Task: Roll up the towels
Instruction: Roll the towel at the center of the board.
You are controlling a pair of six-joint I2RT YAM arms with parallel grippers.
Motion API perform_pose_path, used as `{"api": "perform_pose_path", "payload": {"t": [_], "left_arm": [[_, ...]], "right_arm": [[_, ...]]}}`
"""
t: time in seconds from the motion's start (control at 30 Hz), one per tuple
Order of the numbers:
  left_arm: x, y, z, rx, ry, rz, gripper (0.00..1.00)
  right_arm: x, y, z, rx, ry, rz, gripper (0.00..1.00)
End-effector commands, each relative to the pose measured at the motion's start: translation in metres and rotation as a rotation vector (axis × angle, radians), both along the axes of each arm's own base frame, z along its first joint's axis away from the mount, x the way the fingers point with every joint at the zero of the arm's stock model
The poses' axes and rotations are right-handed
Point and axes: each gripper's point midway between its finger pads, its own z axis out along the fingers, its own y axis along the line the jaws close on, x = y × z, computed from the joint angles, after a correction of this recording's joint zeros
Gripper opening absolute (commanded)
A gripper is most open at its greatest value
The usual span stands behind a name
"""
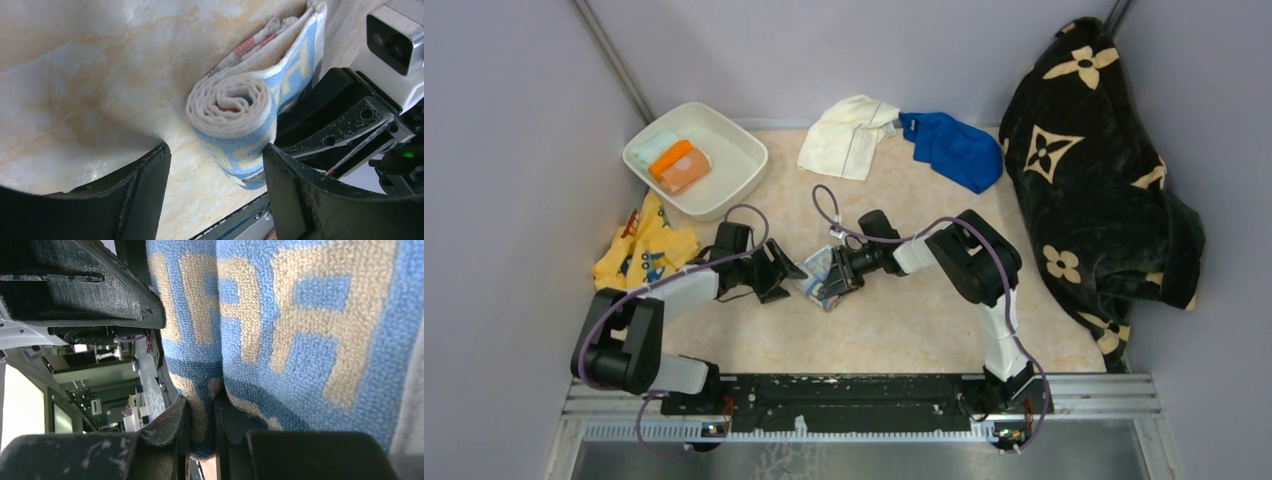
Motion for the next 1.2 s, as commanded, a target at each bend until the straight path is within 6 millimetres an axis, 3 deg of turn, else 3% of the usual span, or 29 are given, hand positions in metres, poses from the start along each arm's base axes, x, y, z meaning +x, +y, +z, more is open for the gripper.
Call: {"api": "perform_pose_path", "payload": {"t": [0.0,0.17,0.33,0.5,0.57,0.7,0.8,1.17], "left_arm": [[0.015,-0.004,-0.002,0.024,-0.025,0.012,0.72],[0.004,0.003,-0.029,0.103,0.043,0.002,0.65],[-0.003,0.002,-0.045,0.135,0.08,-0.021,0.62],[-0.003,0.002,-0.051,0.165,0.091,-0.036,0.62],[-0.004,0.002,-0.053,0.173,0.095,-0.045,0.62],[-0.006,0.002,-0.055,0.182,0.103,-0.051,0.61],[-0.008,0.003,-0.056,0.186,0.107,-0.053,0.6],[-0.01,0.004,-0.056,0.19,0.108,-0.046,0.6]], "right_arm": [[0.003,-0.005,-0.013,-0.074,-0.01,-0.034,0.11],[0.026,-0.016,0.019,-0.158,-0.237,-0.119,0.28],[0.04,-0.034,0.037,-0.326,-0.465,-0.177,0.39],[0.037,-0.039,0.057,-0.499,-0.717,-0.178,0.52],[0.038,-0.038,0.077,-0.533,-0.834,-0.185,0.53],[0.029,-0.026,0.09,-0.571,-1.011,-0.132,0.54],[0.025,-0.019,0.085,-0.609,-1.073,-0.102,0.54],[0.002,-0.008,0.009,-0.712,-1.06,0.073,0.52]]}}
